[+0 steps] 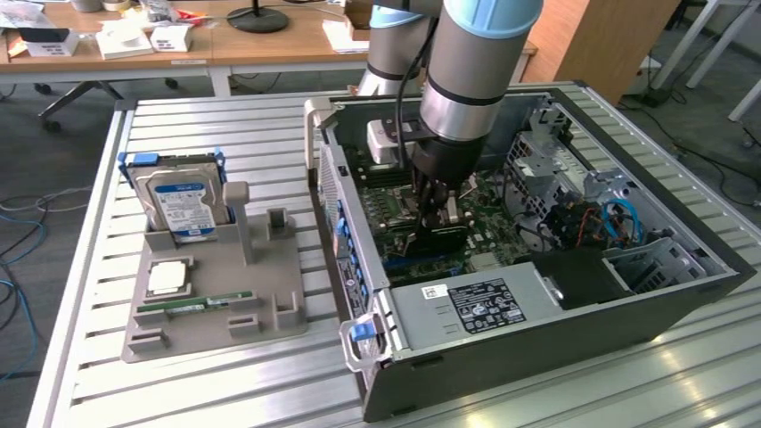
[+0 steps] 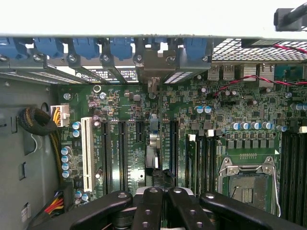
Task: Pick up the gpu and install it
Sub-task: 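Press down on the gpu until it lock into place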
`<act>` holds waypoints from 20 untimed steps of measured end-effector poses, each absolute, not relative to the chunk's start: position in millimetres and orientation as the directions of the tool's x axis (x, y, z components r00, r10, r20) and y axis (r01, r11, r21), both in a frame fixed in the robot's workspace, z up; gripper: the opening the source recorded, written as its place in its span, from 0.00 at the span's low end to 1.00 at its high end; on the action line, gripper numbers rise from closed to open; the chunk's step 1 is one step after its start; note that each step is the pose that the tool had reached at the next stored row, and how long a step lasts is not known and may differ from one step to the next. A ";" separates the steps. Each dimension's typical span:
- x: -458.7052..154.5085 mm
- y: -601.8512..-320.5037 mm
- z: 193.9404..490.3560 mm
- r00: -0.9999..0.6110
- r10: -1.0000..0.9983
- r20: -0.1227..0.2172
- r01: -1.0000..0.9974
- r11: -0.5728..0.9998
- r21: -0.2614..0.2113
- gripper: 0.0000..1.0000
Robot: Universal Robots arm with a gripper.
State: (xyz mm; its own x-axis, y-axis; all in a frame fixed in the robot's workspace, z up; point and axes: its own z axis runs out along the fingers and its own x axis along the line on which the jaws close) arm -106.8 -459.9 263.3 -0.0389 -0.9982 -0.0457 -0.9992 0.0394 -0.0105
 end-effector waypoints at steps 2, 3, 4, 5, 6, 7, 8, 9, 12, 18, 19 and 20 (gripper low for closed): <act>-106.9 -459.9 263.3 -0.039 -0.998 -0.046 -0.999 0.039 -0.010 0.11; -106.8 -459.9 263.4 -0.039 -0.998 -0.046 -0.999 0.039 -0.010 0.11; -106.8 -459.9 263.8 -0.039 -0.998 -0.046 -0.999 0.039 -0.011 0.11; -106.8 -459.9 264.4 -0.039 -0.998 -0.046 -0.999 0.039 -0.011 0.11; -106.9 -459.9 265.5 -0.039 -0.998 -0.046 -0.999 0.039 -0.010 0.11; -106.8 -459.9 266.6 -0.039 -0.998 -0.046 -0.999 0.039 -0.011 0.11; -106.9 -459.9 268.0 -0.039 -0.998 -0.046 -0.999 0.039 -0.010 0.11; -106.9 -459.9 269.3 -0.039 -0.998 -0.046 -0.999 0.039 -0.010 0.11; -106.8 -459.9 273.6 -0.039 -0.998 -0.045 -0.999 0.039 -0.011 0.11; -106.8 -459.9 283.7 -0.039 -0.998 -0.045 -0.999 0.039 -0.011 0.11; -106.8 -459.9 285.3 -0.039 -0.998 -0.045 -0.999 0.039 -0.011 0.11; -106.8 -459.9 286.9 -0.039 -0.998 -0.045 -0.999 0.039 -0.010 0.11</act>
State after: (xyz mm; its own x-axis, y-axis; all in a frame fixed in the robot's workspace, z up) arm -106.8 -459.9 286.9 -0.0388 -0.9982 -0.0448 -0.9992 0.0393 -0.0105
